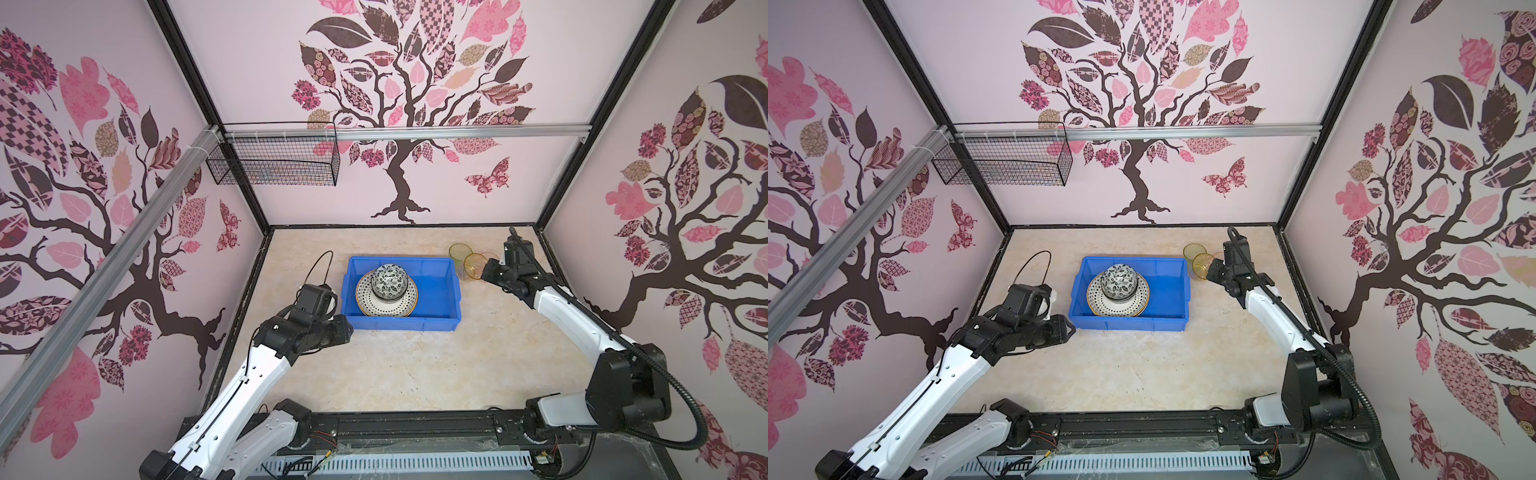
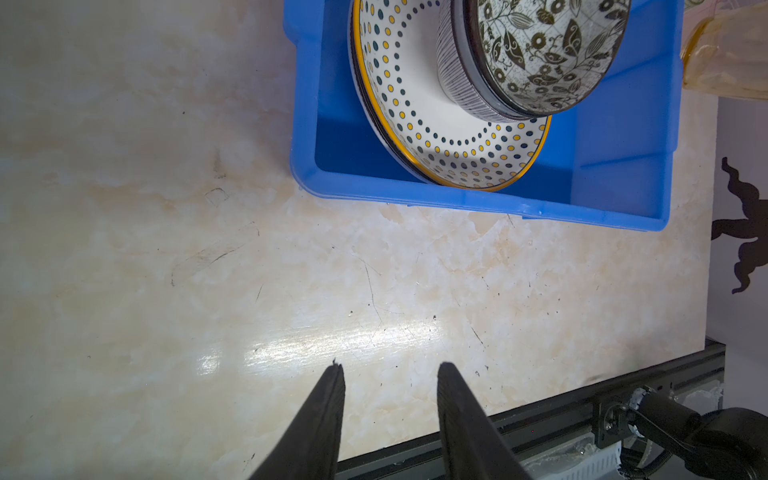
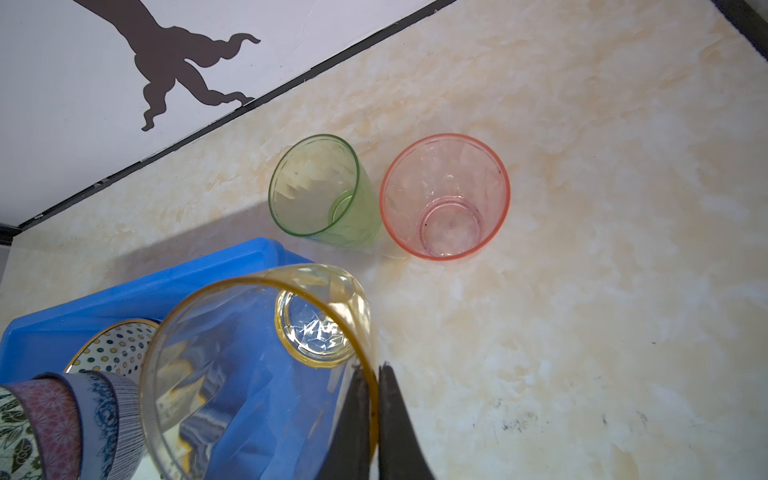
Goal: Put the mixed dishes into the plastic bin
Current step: 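Pinch the yellow cup rim with the right gripper and tilt it, then carry the yellow cup over the bin with the right gripper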
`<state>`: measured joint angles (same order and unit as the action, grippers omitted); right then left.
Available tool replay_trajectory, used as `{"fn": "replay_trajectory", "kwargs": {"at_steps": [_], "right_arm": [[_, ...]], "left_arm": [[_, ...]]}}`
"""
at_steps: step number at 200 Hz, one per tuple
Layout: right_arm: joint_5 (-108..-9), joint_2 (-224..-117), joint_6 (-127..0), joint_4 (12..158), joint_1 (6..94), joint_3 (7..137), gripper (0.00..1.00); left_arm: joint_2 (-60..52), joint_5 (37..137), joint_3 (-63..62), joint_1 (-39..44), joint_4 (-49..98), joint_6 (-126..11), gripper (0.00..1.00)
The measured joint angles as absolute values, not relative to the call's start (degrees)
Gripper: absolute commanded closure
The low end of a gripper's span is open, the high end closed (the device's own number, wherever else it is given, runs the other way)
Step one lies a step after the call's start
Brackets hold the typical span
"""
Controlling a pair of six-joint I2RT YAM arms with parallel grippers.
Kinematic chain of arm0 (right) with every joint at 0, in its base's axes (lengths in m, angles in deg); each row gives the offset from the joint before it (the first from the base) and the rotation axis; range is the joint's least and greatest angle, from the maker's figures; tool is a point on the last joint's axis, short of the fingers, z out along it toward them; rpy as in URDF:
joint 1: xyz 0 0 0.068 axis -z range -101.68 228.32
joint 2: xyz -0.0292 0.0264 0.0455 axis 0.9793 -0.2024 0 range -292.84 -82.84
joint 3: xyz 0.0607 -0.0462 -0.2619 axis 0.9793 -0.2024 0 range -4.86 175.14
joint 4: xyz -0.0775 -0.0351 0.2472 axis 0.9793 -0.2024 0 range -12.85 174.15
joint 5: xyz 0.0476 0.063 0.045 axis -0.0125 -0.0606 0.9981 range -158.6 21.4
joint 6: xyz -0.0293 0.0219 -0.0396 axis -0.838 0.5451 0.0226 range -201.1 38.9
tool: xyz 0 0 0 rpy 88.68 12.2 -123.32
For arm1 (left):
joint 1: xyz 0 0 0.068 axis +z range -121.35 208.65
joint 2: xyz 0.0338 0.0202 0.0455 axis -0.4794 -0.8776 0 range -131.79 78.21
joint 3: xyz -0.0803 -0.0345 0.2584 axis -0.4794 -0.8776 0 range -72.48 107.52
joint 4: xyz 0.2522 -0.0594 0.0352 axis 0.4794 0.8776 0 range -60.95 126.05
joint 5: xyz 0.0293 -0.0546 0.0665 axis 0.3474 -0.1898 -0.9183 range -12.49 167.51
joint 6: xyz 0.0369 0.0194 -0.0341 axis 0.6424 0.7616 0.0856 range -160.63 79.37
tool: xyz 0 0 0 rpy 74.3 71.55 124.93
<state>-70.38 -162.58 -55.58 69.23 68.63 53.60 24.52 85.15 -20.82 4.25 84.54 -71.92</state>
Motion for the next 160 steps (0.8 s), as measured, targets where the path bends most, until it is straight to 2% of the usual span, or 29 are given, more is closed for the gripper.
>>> {"fn": "replay_trajectory", "kwargs": {"at_steps": [160], "right_arm": [[-65.2,-160.2,-57.5,65.9,65.1,57.7,1.0]], "left_arm": [[26.0,85.3,-22.1,4.2,84.7,-72.1,0.59]]}}
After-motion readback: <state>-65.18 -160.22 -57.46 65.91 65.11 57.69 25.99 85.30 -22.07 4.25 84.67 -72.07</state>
